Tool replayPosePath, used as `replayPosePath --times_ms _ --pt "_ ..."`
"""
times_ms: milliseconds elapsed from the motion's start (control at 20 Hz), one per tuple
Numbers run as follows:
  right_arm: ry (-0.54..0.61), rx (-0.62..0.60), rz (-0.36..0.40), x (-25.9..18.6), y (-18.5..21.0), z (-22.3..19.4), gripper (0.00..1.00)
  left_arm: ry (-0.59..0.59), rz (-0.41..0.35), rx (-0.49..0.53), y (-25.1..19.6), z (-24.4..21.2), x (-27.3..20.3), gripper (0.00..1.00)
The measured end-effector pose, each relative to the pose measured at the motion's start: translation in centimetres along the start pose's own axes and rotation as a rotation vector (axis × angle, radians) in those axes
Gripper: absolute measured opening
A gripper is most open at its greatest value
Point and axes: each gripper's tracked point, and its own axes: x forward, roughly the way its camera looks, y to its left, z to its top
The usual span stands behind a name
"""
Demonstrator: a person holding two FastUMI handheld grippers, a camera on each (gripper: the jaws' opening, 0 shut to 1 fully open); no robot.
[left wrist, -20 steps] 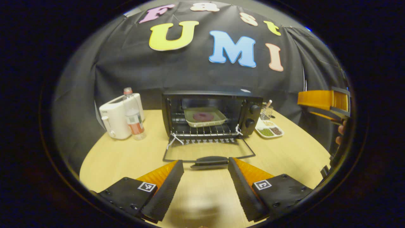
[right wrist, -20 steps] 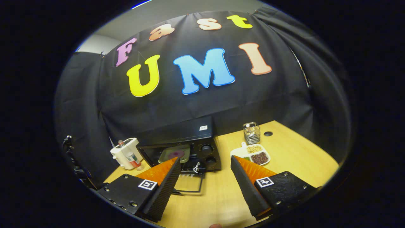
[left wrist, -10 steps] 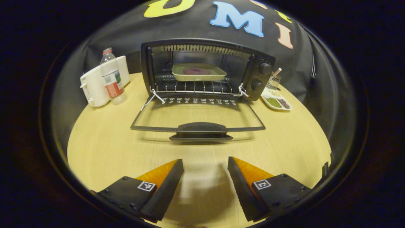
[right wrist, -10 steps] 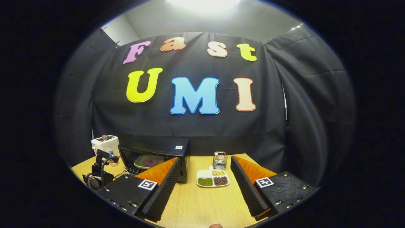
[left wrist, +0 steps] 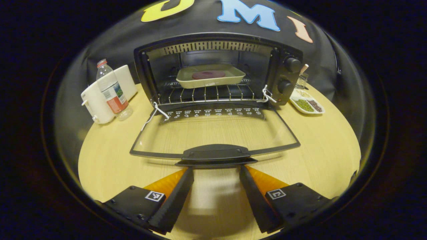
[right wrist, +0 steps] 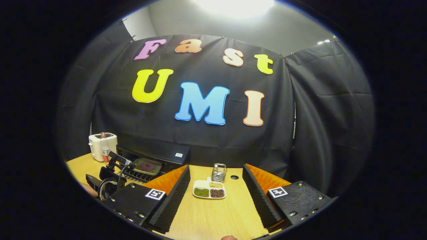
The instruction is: Open the electric oven with the left hand, put the food in, and close the electric oven.
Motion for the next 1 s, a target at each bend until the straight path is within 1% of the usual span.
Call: replayPosePath --times_ms 50,100,250,300,350,400,450,500,550,600,650,700,750,800,950,1000 --pt "0.0 0.0 0.001 0.2 0.1 0.0 0.95 -0.014 0.0 -0.006 0.0 0.0 0.1 1.0" --pt "0.002 0.008 0.007 0.5 0.3 -0.1 0.95 -0.026 0.001 -0.002 0.0 0.0 0.1 0.96" --pt "0.018 0.025 0.03 1.0 0.7 -0.4 0.95 -0.05 0.003 -0.003 0.0 0.2 -0.2 0.96" --pt "0.018 0.028 0.034 1.1 0.8 -0.3 0.95 -0.056 0.002 -0.002 0.0 0.3 -0.3 1.0" --pt "0.015 0.033 0.041 1.1 1.1 -0.2 0.95 -0.064 0.001 0.0 -0.1 0.4 -0.5 0.96" --pt "0.013 0.035 0.051 1.1 1.3 -0.2 0.95 -0.076 0.001 0.005 0.0 0.7 -0.8 0.95" --pt "0.013 0.035 0.06 1.1 1.6 -0.2 0.95 -0.09 0.002 0.01 0.0 0.8 -1.2 0.99" --pt "0.013 0.034 0.066 1.3 1.7 -0.3 0.95 -0.105 0.003 0.015 0.0 1.1 -1.6 1.0" --pt "0.011 0.035 0.076 1.2 2.0 -0.3 0.95 -0.123 0.002 0.015 0.0 1.5 -2.0 0.99" --pt "0.01 0.041 0.088 1.4 2.2 -0.2 0.95 -0.144 0.001 0.017 0.1 1.9 -2.6 0.96" --pt "0.013 0.054 0.099 1.4 2.6 -0.4 0.95 -0.159 -0.004 0.014 0.1 2.3 -2.9 0.96" --pt "0.019 0.066 0.105 1.7 2.8 -0.4 0.95 -0.168 -0.008 0.008 0.1 2.5 -3.3 0.91" --pt "0.022 0.076 0.106 2.1 2.8 -0.4 0.95 -0.176 -0.013 0.0 0.0 2.8 -3.5 0.95" --pt "0.025 0.084 0.106 2.3 2.9 -0.6 0.95 -0.189 -0.017 -0.006 0.0 3.2 -3.8 0.91" --pt "0.023 0.113 0.109 2.7 2.8 -0.4 0.95 -0.265 -0.015 -0.005 0.2 5.0 -4.8 0.96" --pt "0.018 0.125 0.11 2.8 2.8 -0.3 0.95 -0.292 -0.011 0.001 0.2 5.7 -5.3 0.96"
